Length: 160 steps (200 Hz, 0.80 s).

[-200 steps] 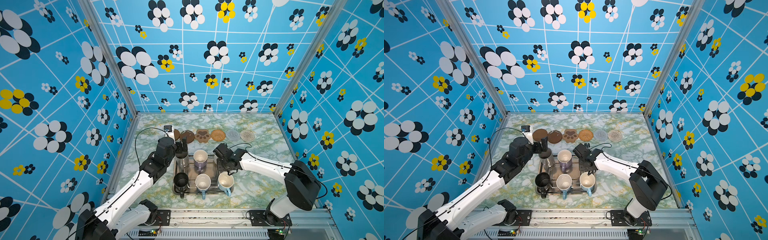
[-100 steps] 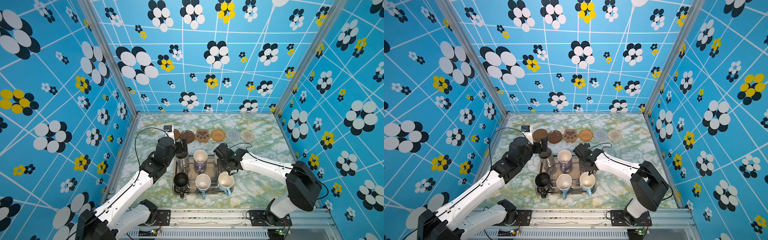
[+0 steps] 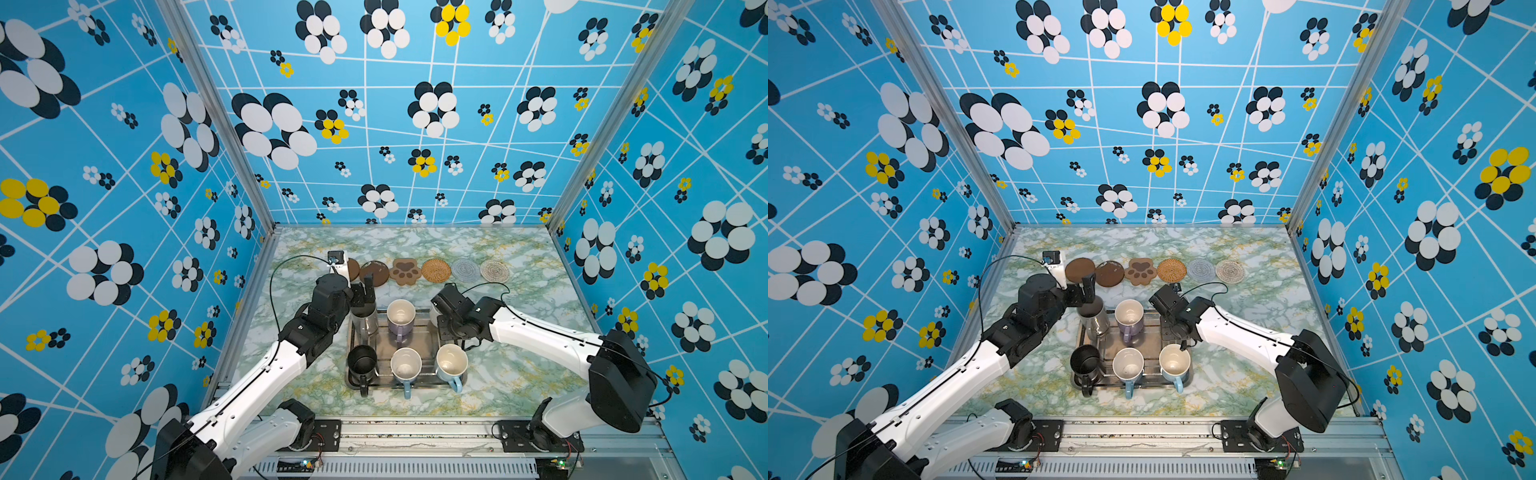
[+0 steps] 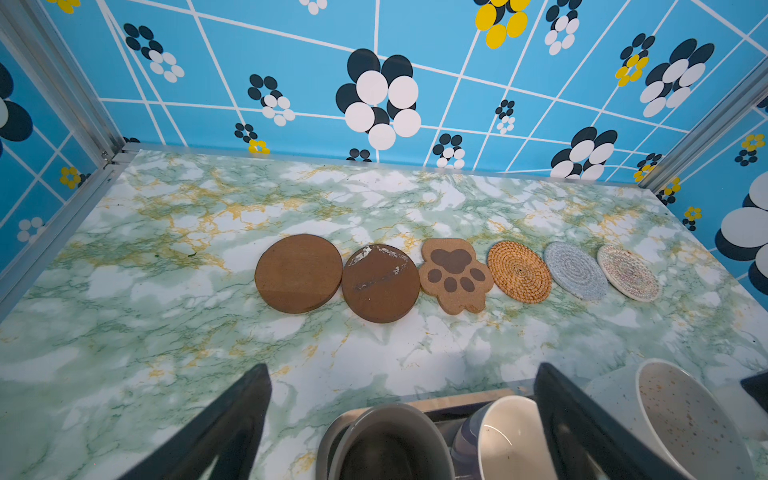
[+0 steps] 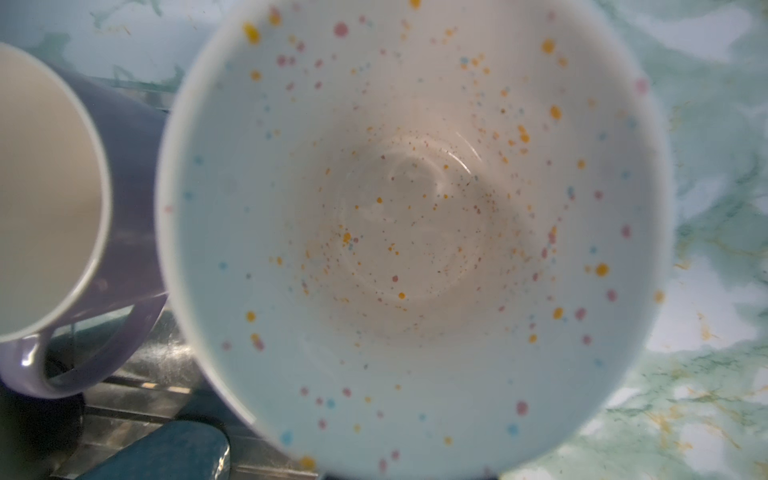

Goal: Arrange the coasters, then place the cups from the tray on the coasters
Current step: 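Grasp the white speckled mug rim with the right gripper, then lift the white speckled mug off the tray toward the multicolour coaster with the right gripper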

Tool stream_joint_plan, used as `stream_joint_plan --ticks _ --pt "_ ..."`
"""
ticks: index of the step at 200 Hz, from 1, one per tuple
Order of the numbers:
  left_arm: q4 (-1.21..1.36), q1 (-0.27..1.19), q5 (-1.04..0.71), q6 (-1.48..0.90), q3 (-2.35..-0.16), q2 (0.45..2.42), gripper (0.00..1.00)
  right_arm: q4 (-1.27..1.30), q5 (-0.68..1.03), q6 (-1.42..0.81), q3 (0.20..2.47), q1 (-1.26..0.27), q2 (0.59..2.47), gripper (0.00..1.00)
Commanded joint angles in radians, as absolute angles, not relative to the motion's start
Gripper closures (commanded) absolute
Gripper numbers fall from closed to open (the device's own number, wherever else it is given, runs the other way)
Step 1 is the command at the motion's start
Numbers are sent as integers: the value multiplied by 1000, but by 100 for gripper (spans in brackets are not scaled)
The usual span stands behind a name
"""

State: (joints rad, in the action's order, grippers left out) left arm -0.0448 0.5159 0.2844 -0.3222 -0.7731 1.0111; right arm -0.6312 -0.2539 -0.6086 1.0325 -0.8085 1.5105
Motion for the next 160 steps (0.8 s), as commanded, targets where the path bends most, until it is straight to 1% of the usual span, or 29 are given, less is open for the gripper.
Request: stream_joint_plan --ticks 1,45,93,114,160 --pt "-29 505 280 -334 -756 1006 0 -625 -303 -578 1096 -800 1456 100" --pt "-32 503 281 -333 -755 1005 0 -625 -288 -552 1113 -772 1431 100" --pt "-34 502 284 -332 -755 1008 0 -624 -262 -506 1119 -700 1391 100" --pt "-32 500 283 -334 -756 1012 0 -637 -256 -474 1137 -659 1384 100" --pt "-37 501 281 -334 -765 1029 0 -681 -181 -408 1189 -541 1384 100"
